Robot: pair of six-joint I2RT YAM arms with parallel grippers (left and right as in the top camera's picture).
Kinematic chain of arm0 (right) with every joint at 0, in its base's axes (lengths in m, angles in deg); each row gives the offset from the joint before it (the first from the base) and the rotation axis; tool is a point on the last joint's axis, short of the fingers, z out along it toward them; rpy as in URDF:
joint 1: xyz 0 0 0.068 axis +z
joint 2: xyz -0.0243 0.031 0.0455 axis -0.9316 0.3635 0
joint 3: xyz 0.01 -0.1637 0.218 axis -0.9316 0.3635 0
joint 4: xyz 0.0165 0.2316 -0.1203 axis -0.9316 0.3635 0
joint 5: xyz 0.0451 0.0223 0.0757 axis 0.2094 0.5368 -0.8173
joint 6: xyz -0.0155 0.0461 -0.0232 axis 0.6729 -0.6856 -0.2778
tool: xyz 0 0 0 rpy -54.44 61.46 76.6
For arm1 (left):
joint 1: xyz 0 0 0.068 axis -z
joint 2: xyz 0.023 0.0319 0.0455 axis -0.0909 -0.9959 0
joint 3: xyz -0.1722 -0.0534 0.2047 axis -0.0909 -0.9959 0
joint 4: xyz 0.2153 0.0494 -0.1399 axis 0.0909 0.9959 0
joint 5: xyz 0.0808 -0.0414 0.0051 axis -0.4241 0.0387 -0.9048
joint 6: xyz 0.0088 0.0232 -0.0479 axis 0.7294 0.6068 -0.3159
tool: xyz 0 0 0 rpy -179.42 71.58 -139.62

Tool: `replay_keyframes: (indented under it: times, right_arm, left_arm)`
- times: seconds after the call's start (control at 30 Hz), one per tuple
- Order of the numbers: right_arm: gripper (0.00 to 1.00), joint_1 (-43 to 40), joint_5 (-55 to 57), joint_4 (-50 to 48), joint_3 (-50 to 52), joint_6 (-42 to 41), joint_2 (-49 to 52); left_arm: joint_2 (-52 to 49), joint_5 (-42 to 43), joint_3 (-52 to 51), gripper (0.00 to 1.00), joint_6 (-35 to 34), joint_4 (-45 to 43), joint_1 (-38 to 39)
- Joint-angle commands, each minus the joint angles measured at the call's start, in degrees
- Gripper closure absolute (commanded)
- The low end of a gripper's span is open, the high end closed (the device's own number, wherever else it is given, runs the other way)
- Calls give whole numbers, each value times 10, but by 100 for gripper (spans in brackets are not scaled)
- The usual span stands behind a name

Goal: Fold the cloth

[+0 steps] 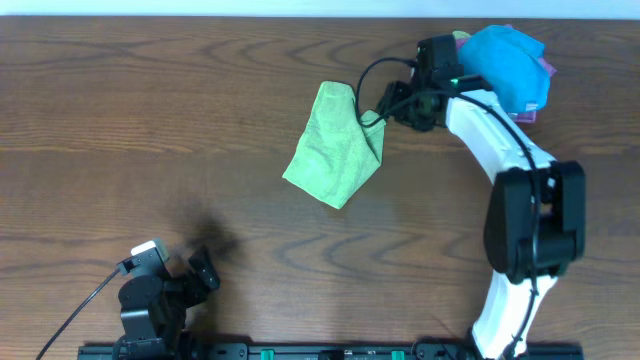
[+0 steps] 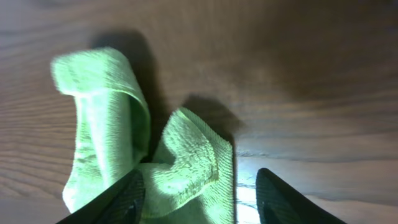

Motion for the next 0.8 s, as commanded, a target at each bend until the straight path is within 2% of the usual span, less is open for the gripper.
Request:
replay_keyframes:
  times: [0.0,0.77]
  right_arm:
    - [43,0,-30,2,8,-45,31]
    - [59,13,-44,-41,8,-57,43]
  left_arm:
    - [4,13,-16,4,-4,18,2]
    - [4,13,-16,5,-4,18,2]
